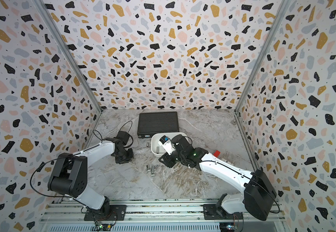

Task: Put the socket on the desktop into the storage box
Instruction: Pick up the socket head at the center of the board, then place the socket head in the storage box.

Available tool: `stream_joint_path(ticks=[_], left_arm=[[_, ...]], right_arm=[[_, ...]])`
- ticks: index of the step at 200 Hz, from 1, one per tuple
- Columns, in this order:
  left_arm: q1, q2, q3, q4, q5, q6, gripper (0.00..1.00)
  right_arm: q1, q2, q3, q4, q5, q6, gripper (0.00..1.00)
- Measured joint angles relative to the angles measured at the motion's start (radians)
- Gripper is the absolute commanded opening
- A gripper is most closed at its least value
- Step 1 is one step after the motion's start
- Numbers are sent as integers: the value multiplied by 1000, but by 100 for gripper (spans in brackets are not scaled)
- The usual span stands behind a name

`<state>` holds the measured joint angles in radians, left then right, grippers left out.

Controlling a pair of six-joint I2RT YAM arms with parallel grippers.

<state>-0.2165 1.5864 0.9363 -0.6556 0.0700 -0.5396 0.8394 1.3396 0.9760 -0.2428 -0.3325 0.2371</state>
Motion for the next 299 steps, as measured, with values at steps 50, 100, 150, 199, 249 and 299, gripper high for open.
stream_joint_path(ticks=[50,100,150,199,249,299], left_arm=[[-47,-32,113,-24,28,-1,5],[-115,-14,226,-39,40,-15,5],[-209,98,375,-53,42,-30,5],[-296,243,546,-67,42,-35,4],[-356,388,692,-82,43,-41,4],[-388,500,809,-103,45,-41,4]], right_arm=[[-65,6,34,-41,80,36,39],[-119,4,41,-98,154,71,39],[-169,-26,41,-150,214,107,39],[-212,-77,27,-172,242,129,39],[-237,-121,-1,-202,256,138,39],[-253,-133,-13,-214,259,141,39]])
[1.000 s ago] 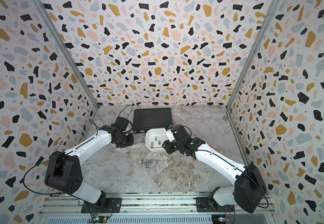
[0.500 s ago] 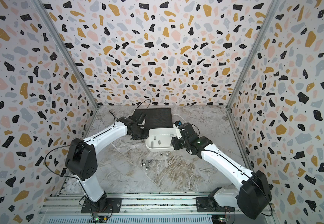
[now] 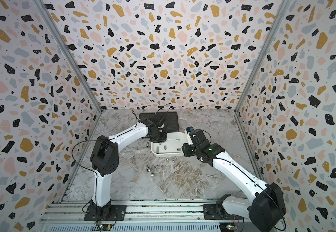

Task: Put the socket on the desktop into the storage box
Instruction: Place the socket head in the storage box.

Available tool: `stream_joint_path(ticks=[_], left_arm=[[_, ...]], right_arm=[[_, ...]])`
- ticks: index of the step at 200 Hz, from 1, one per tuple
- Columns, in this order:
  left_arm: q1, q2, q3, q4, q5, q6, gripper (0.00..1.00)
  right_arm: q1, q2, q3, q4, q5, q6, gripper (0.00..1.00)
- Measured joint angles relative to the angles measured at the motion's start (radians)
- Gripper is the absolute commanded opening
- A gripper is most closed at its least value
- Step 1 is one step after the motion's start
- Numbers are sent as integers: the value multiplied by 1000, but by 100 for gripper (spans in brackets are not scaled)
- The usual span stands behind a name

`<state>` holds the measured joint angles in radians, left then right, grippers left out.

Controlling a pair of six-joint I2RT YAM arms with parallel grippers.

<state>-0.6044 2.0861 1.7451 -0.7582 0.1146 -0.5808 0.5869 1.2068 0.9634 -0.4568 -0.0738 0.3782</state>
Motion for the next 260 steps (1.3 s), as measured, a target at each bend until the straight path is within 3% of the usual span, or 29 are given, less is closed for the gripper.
stream_joint_path(ticks=[84,118,152,218,260], left_arm=[[-7,74,23,-6,-2,1,10],[-8,76,34,-10,-5,5,29],[-8,76,38,-8,-9,11,36],[-8,66,37,-6,-18,13,37],[-8,-35,-27,5,-25,23,38]], right_arm=[[-14,-6,-2,-1,0,0,39],[-14,-6,-2,-1,-1,0,39],[-14,-1,-2,-1,-3,0,39],[-16,0,-2,-1,-10,7,39],[-16,7,-2,-1,-26,11,39]])
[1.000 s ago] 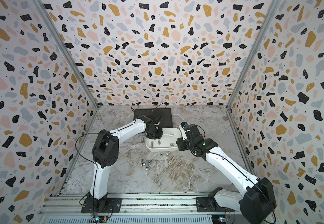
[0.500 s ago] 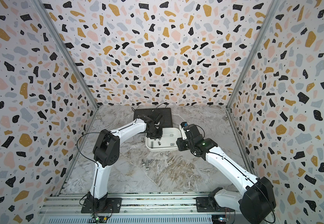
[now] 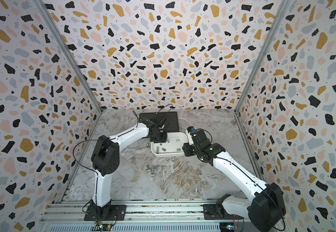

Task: Put the socket on the desktop into the storage box
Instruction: Place the socket head in the storage box, then pick up the socket head at the center of the board.

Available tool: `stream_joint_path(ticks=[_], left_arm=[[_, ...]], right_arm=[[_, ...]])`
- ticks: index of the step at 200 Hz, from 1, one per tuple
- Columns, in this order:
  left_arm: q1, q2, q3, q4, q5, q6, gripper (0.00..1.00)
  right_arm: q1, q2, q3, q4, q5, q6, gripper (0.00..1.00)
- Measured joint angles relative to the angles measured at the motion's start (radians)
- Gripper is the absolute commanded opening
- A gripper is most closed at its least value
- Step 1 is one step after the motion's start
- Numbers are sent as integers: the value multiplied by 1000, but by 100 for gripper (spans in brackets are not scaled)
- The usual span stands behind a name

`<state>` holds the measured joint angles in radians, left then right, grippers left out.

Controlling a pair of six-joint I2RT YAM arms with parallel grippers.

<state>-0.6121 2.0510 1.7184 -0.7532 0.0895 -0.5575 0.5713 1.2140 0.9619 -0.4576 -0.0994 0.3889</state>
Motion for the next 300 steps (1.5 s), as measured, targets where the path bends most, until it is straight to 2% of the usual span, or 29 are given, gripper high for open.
stream_joint_path(ticks=[97,161,207,300], left_arm=[[13,-358,-356,116,-2,64,42],[101,-519,-562,179,8,64,43],[140,-569,-622,198,29,63,43],[227,-594,-641,209,60,66,43]], right_arm=[[0,2,0,5,-127,-33,40],[0,42,3,23,-193,-41,40],[8,78,21,25,-215,-41,40],[56,188,130,43,-229,-50,40]])
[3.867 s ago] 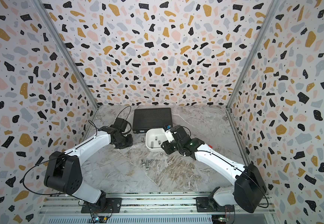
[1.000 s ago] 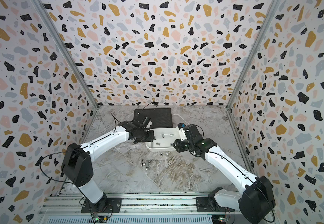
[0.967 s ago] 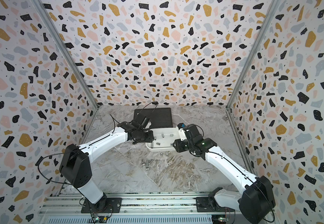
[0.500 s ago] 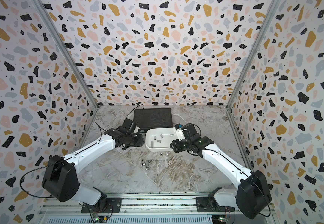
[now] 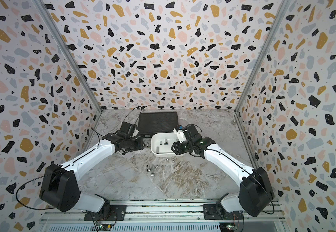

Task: Put the socket on the desktop into the storage box
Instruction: Pick up the socket head at the center of the board.

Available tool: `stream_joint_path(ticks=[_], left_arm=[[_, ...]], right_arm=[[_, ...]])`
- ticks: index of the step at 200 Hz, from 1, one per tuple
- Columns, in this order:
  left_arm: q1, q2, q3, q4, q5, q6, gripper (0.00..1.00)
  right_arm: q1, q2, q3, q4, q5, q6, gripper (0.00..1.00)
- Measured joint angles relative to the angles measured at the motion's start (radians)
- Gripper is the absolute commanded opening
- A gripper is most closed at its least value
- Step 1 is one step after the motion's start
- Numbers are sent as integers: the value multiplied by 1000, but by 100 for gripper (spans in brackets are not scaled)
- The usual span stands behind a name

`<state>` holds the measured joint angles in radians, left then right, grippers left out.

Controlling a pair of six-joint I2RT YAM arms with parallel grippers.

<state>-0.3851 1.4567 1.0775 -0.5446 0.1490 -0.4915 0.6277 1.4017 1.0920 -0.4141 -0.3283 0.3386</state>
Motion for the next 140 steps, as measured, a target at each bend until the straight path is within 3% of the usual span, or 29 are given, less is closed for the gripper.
stream_joint_path(ticks=[89,140], left_arm=[[51,2,0,1,12,2,43],[69,81,23,3,24,2,43]], right_arm=[[35,98,101,1,-12,-22,40],[42,151,172,-3,-24,-30,40]])
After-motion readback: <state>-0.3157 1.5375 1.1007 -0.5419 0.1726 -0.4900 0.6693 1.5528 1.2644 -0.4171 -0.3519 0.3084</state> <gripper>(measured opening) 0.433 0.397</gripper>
